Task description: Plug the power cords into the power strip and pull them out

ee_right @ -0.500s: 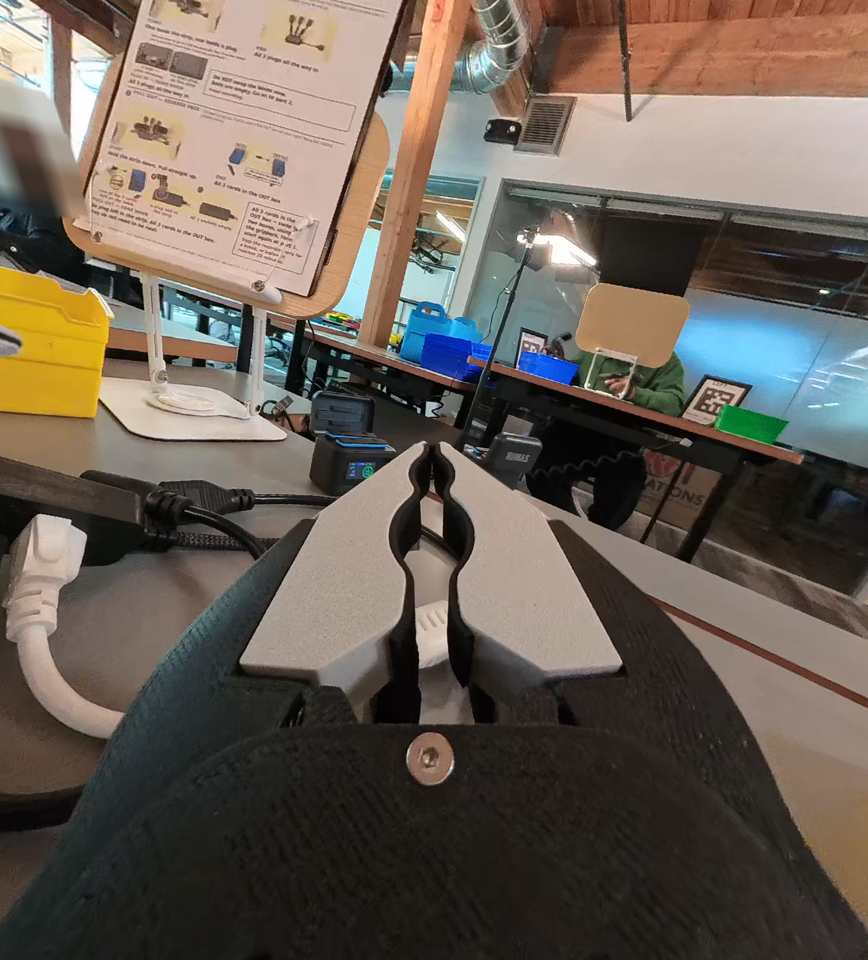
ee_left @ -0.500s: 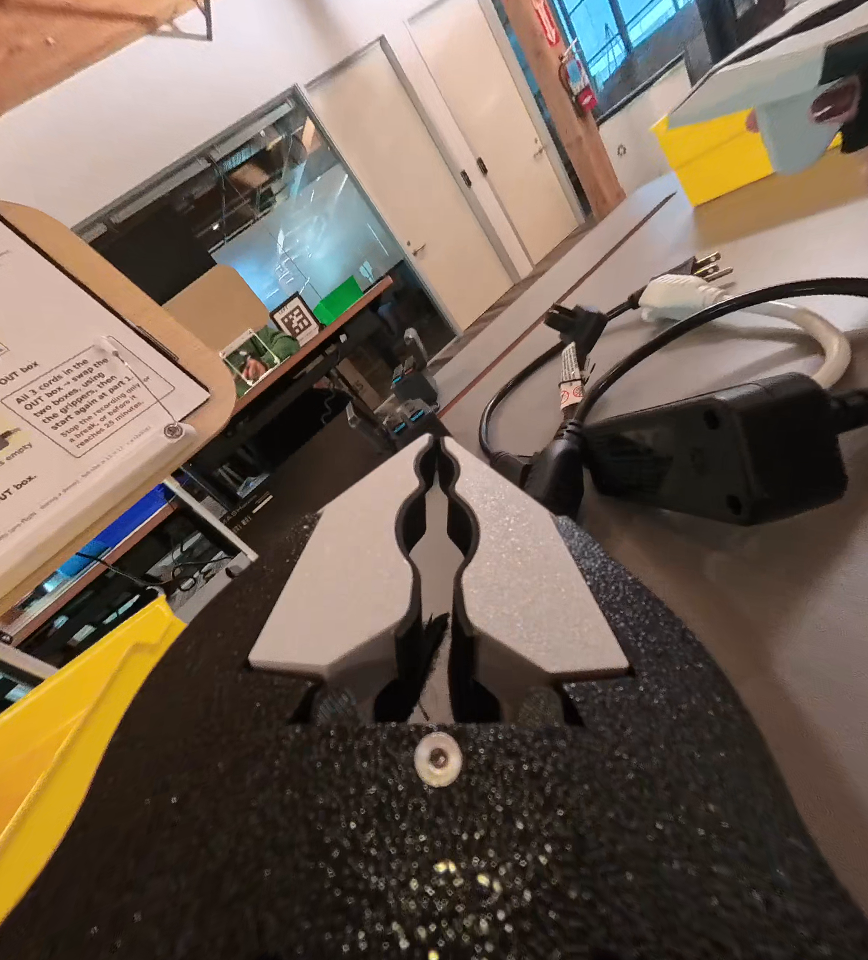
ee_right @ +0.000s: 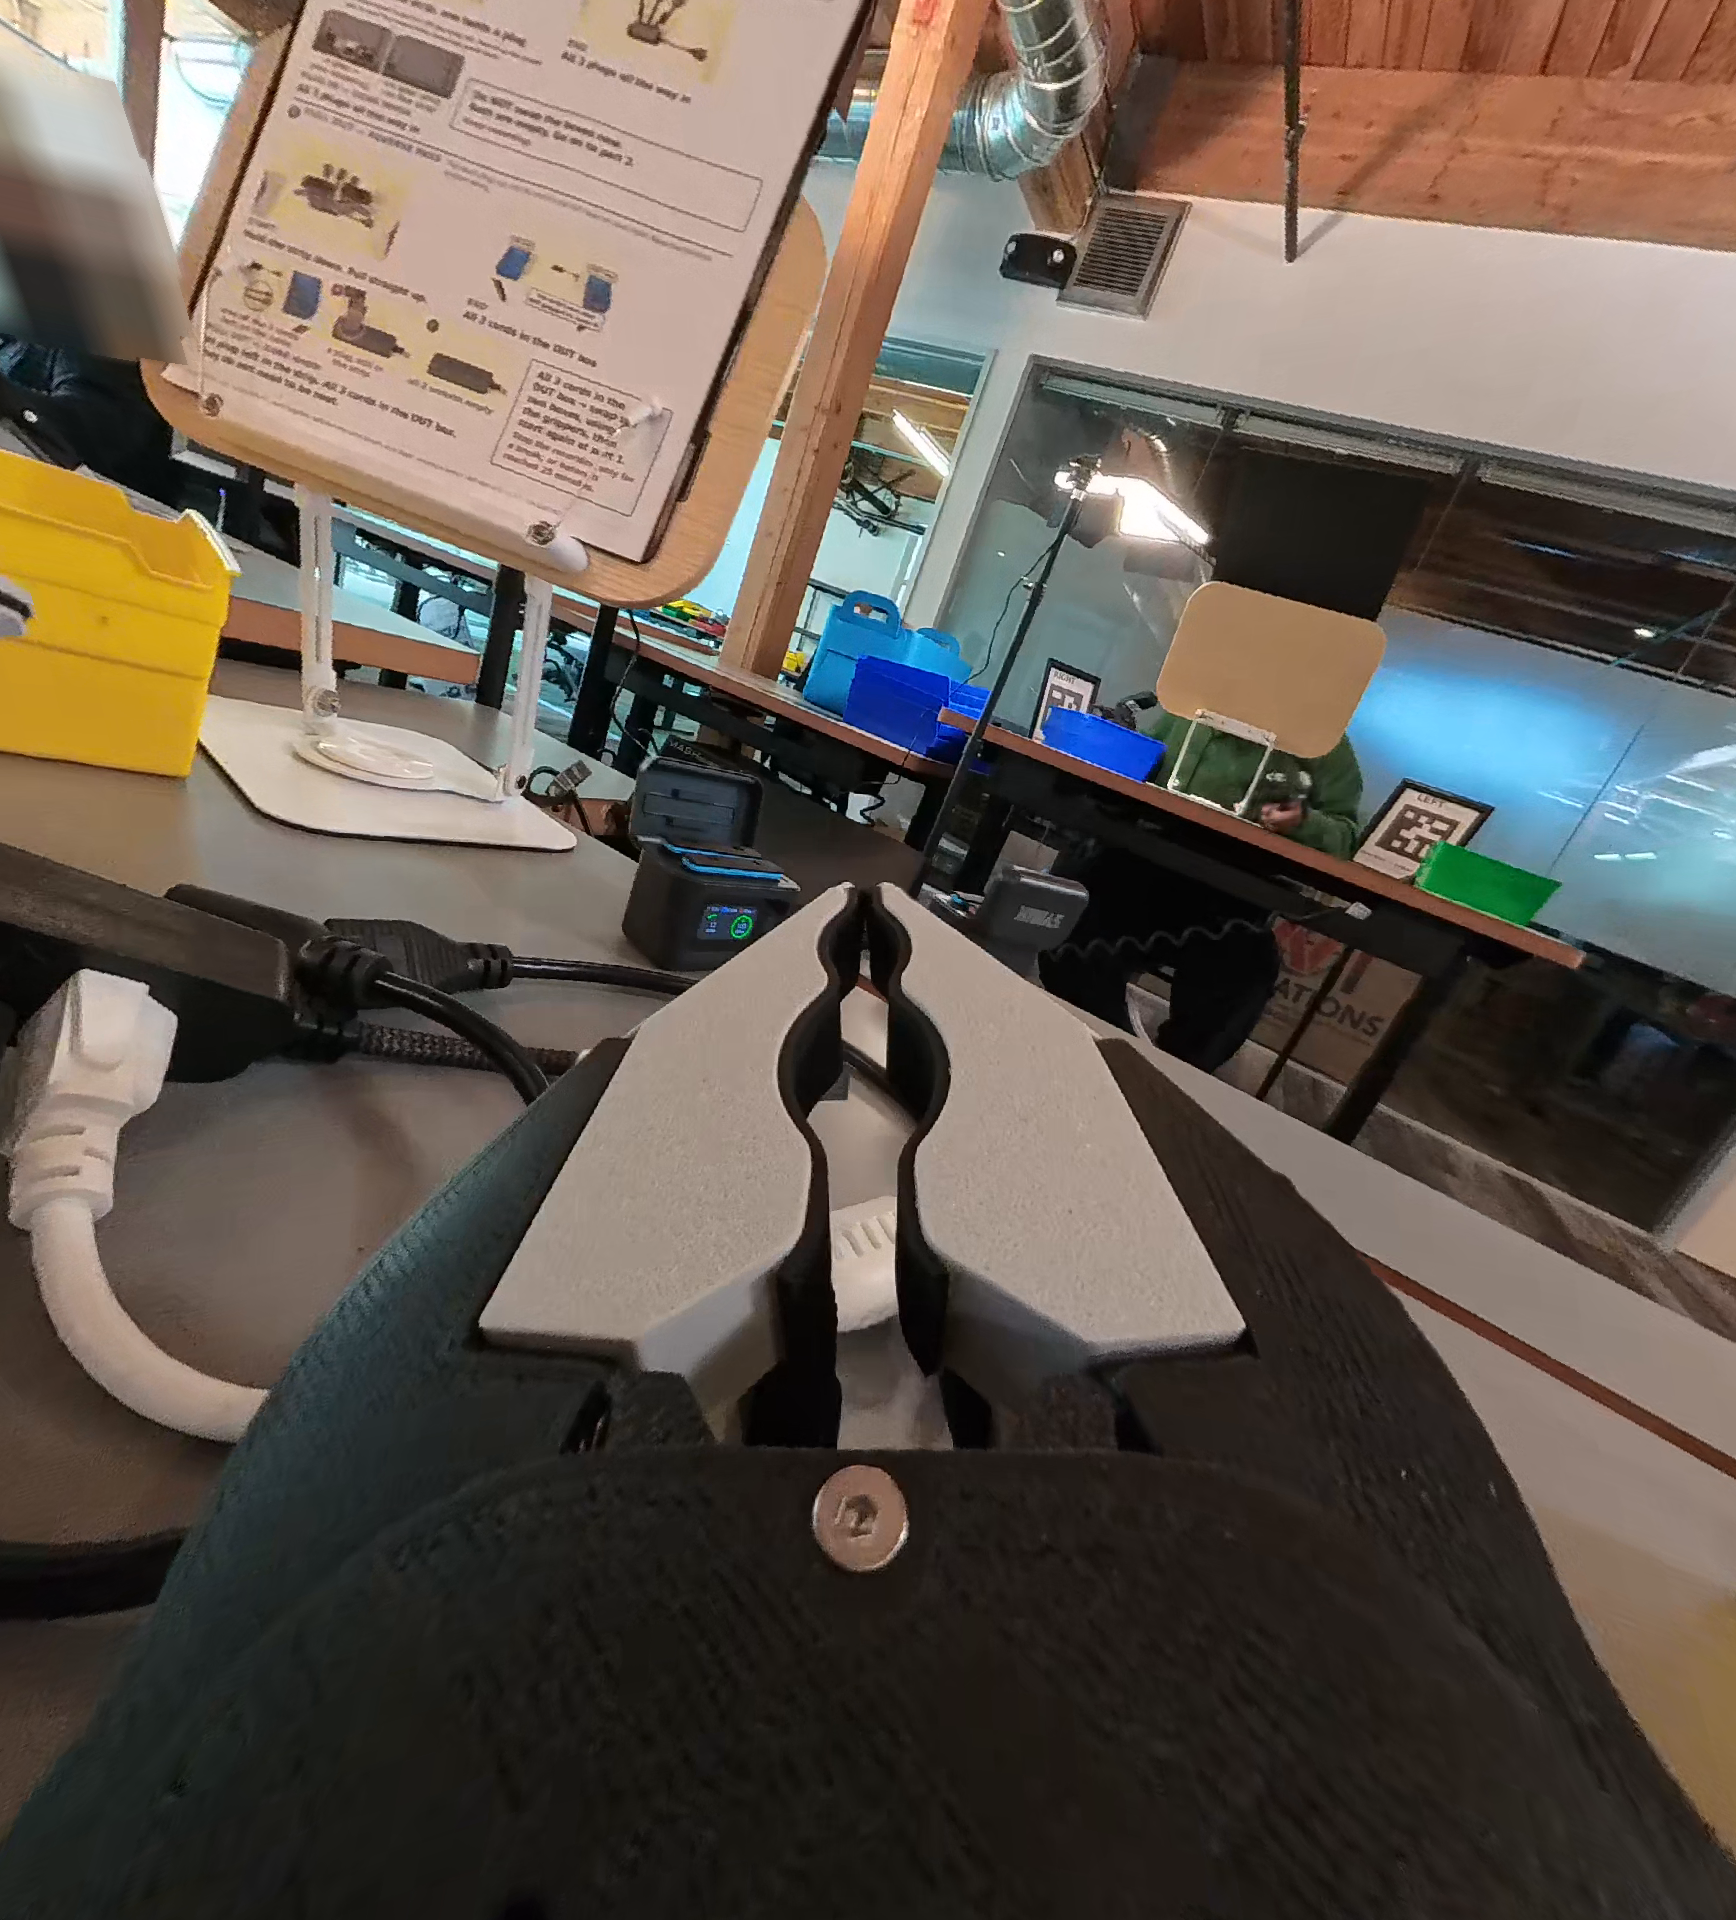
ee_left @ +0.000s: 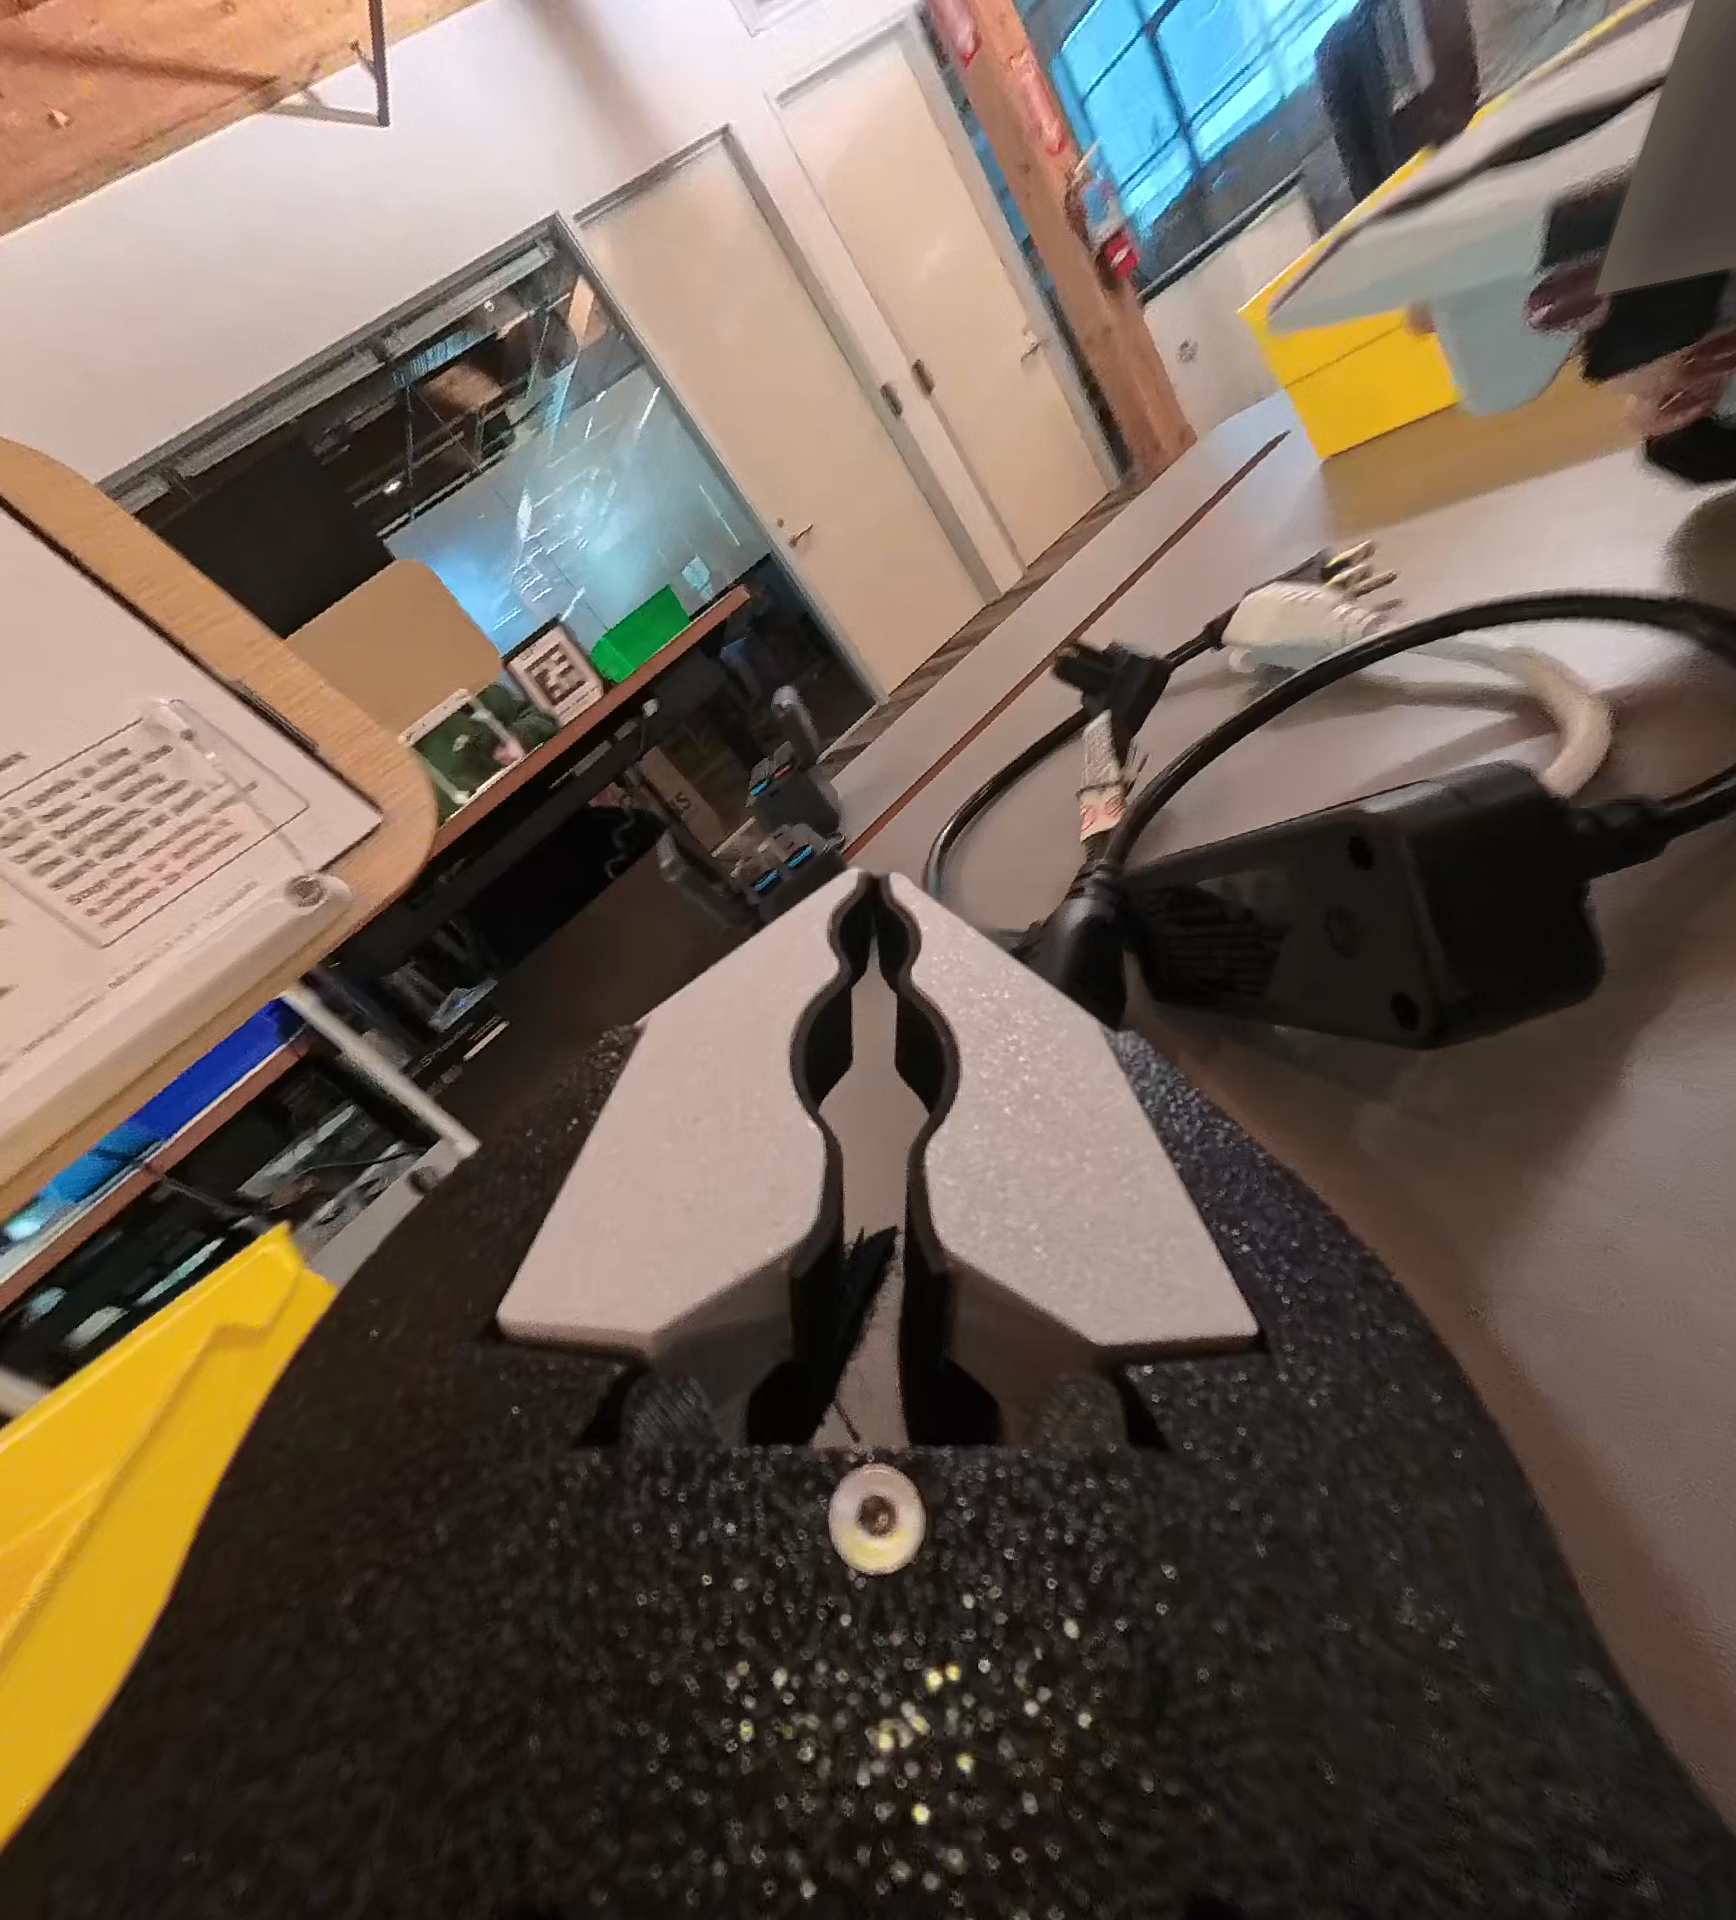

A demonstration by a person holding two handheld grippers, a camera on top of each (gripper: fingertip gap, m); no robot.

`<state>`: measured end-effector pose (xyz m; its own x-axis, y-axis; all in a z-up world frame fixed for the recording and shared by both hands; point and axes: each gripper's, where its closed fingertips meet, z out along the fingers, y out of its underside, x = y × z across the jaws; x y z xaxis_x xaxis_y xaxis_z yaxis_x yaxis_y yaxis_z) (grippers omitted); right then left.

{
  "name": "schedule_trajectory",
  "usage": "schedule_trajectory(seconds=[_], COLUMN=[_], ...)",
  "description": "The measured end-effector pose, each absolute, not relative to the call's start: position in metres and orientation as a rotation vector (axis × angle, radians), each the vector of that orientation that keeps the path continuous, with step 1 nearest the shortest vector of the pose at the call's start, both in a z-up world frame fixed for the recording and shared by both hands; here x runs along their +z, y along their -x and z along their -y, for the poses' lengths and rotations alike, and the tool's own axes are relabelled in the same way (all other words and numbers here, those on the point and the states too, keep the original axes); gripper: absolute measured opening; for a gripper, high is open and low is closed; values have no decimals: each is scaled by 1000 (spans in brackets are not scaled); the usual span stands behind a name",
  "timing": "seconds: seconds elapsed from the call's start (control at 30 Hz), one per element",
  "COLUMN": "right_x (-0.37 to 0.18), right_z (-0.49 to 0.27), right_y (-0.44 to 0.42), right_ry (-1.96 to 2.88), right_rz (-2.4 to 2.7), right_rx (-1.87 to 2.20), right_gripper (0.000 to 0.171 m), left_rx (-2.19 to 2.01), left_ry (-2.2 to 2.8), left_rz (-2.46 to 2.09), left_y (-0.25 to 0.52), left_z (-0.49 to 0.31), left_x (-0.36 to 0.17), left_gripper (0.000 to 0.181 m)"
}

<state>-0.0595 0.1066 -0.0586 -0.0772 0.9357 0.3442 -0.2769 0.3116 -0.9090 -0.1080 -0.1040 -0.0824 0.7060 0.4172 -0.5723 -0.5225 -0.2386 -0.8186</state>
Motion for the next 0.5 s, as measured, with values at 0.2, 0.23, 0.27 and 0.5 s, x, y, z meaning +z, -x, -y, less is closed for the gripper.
schedule_trajectory(seconds=[0.2,0.23,0.27,0.5], right_x=[-62,-64,-66,-66], right_z=[-75,-70,-67,-72], right_y=[55,55,55,57], right_ry=[533,509,493,519], right_rz=[1342,1361,1374,1363], right_rx=[1122,1107,1093,1066], right_gripper=[0,0,0,7], left_rx=[211,194,210,465], left_ry=[1668,1715,1763,1899], left_rz=[-30,-32,-51,-34], left_y=[53,50,47,50], left_z=[73,68,63,52], left_x=[-86,-93,-101,-126], left_gripper=[95,112,128,68])
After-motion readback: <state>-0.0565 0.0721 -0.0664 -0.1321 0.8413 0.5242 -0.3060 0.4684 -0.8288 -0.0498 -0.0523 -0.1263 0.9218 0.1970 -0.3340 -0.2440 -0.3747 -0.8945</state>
